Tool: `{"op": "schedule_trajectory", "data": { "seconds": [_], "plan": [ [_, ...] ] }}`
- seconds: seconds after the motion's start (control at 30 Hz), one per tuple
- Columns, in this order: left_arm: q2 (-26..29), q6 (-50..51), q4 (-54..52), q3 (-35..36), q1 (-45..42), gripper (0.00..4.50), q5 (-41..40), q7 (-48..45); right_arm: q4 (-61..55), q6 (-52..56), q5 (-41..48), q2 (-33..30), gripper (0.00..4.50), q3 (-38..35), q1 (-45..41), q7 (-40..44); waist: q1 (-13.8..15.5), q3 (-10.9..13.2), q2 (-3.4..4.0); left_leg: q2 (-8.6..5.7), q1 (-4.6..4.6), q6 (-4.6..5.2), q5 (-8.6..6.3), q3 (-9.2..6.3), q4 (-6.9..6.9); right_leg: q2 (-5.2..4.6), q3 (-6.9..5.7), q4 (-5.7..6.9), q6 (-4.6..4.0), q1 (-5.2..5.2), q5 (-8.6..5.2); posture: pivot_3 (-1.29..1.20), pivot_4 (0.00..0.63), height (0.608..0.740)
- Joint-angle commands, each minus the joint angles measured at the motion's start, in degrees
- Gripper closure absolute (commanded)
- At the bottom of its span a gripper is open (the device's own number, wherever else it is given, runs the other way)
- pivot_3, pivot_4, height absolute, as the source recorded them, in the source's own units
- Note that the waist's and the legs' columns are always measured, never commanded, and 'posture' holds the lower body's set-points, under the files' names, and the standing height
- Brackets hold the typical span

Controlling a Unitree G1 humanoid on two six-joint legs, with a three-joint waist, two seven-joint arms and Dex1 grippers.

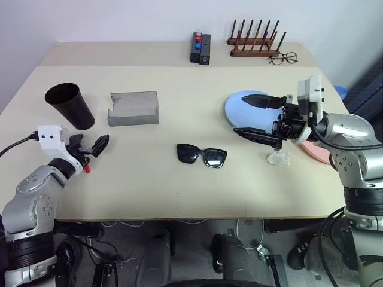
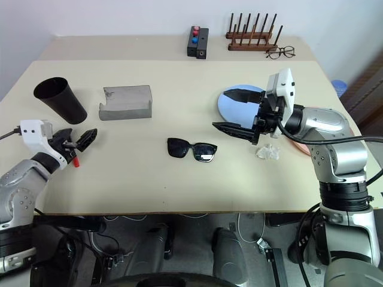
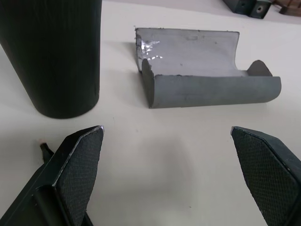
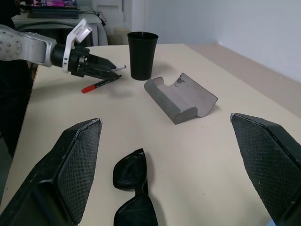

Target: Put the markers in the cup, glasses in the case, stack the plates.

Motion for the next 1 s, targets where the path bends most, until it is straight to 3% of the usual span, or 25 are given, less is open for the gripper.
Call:
{"op": "schedule_trajectory", "data": {
  "seconds": [0.03,0.43,0.7,0.87,1.0],
  "plan": [
    [0.0,-0.7,-1.6,-0.1,-1.8,0.00,-0.5,-0.2,-0.9,-0.3,0.4,-0.8,0.03,-1.4,-1.1,-0.1,0.0,0.0,-0.01,0.00,0.00,0.00,0.00,0.00,0.00,0.00,0.00,0.00,0.00,0.00,0.00,0.00,0.150,0.740],
    [1.3,0.2,5.4,-2.0,-9.3,0.00,0.0,-0.8,-5.4,-0.6,0.8,0.3,0.03,-2.5,4.1,-4.3,0.1,0.0,-0.02,-0.01,-0.02,0.00,0.00,-0.02,0.08,0.02,-0.01,0.01,0.01,0.04,0.00,0.00,0.150,0.740],
    [6.0,2.6,5.1,0.7,-8.6,0.00,-0.4,-2.8,-5.8,-2.2,-0.6,4.3,0.03,0.4,4.4,-6.7,-0.4,0.0,-0.05,0.02,0.03,0.01,0.00,-0.03,0.03,0.06,0.00,0.08,0.01,0.02,0.00,0.00,0.150,0.740],
    [13.3,9.7,0.3,1.0,-3.2,0.00,-0.2,-4.9,-5.2,-2.7,-1.2,6.9,0.03,2.7,2.8,-6.4,-0.4,0.0,-0.03,0.02,0.02,0.00,0.00,-0.02,0.01,0.04,0.00,0.06,0.00,-0.02,-0.01,0.00,0.150,0.740],
    [16.7,21.4,-4.4,5.9,-1.4,0.00,-5.0,-3.2,-2.9,-4.4,-1.9,8.2,0.03,4.6,0.6,-4.3,-0.4,0.0,-0.03,0.03,0.02,-0.02,-0.01,-0.04,0.00,0.04,0.00,0.07,-0.01,-0.05,-0.01,0.00,0.150,0.740]
  ]
}}
